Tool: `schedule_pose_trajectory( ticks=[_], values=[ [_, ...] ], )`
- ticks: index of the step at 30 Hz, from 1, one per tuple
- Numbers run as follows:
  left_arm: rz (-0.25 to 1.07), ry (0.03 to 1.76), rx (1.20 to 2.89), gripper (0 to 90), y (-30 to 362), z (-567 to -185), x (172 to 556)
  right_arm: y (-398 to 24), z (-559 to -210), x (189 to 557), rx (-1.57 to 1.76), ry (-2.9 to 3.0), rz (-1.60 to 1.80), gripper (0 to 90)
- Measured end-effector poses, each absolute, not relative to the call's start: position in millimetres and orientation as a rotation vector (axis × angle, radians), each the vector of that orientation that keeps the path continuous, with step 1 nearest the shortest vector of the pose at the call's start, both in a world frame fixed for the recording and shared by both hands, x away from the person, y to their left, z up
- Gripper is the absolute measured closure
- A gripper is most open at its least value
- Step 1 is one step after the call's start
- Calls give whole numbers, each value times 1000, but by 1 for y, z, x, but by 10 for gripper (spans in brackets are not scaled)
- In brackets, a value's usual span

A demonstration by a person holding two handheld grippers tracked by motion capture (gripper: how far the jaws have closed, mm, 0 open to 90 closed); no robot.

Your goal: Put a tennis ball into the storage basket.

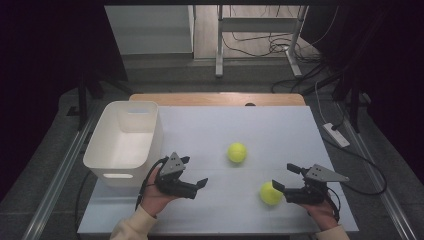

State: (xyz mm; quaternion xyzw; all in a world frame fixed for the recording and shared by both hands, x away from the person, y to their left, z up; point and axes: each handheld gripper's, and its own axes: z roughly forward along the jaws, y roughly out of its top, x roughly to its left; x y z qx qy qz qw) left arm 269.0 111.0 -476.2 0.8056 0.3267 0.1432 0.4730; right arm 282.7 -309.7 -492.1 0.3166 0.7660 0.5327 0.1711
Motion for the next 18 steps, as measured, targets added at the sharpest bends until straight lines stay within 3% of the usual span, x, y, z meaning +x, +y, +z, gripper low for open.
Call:
schedule_pose_trajectory(
  ticks=[18],
  values=[
    [350,813,1967,58,101,-468,286,-312,-492,283,904,2173,1517,133]
  ],
)
